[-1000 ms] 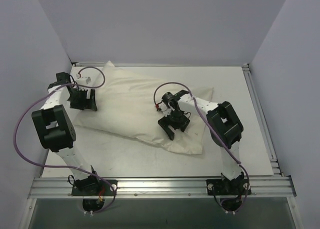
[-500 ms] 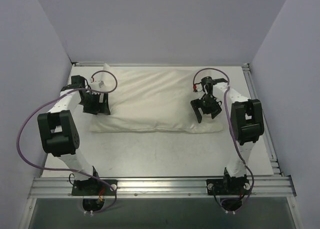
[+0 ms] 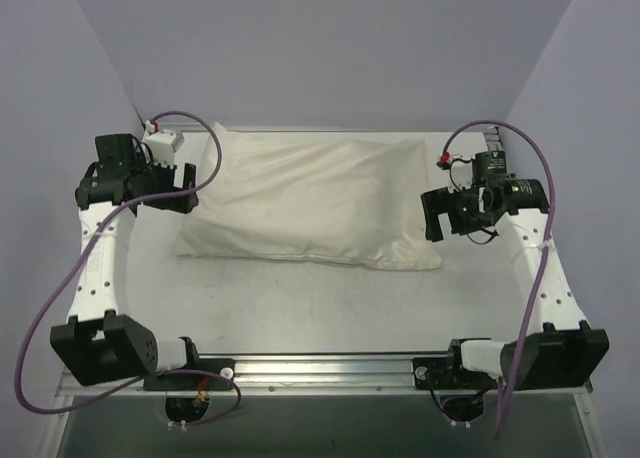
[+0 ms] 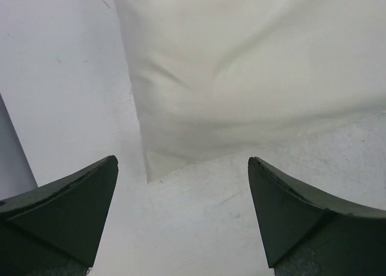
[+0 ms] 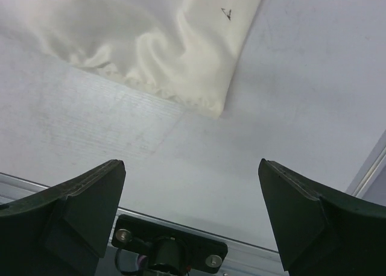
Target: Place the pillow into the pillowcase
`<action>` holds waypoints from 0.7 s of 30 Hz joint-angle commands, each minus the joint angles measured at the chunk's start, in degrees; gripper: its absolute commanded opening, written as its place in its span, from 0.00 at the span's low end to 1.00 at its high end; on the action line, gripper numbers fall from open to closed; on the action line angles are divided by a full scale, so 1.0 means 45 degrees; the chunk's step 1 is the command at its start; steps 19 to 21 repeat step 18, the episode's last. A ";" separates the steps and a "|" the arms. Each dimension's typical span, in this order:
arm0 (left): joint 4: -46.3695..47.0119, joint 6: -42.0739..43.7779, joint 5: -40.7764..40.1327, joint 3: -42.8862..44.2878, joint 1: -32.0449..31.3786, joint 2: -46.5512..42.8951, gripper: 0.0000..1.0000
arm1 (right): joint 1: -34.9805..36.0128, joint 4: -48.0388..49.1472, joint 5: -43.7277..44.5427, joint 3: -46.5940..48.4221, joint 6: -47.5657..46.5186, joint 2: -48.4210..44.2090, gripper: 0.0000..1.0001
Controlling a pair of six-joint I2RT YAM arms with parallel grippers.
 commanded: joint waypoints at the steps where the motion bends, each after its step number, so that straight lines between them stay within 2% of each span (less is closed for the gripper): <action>1: -0.0863 -0.0098 -0.0801 -0.1380 -0.0376 -0.2056 0.97 | 0.0103 -0.1477 -0.0998 -0.0673 0.0092 -0.1527 1.00; 7: -0.0473 -0.0255 -0.1350 -0.5030 -0.0845 -0.5084 0.97 | 0.0142 -0.0698 -0.1840 -0.3094 0.1184 -0.3541 1.00; 8: -0.0356 -0.0333 -0.1660 -0.4883 -0.0884 -0.5339 0.97 | 0.0142 -0.0503 -0.1860 -0.3891 0.1284 -0.3758 1.00; 10: -0.0278 -0.0450 -0.1898 -0.5017 -0.0942 -0.5555 0.97 | 0.0200 0.0122 -0.1354 -0.4171 0.1519 -0.4206 1.00; 21: 0.0054 -0.0431 -0.1801 -0.5116 -0.1216 -0.5283 0.98 | 0.0201 0.0495 -0.1216 -0.4465 0.1695 -0.4599 1.00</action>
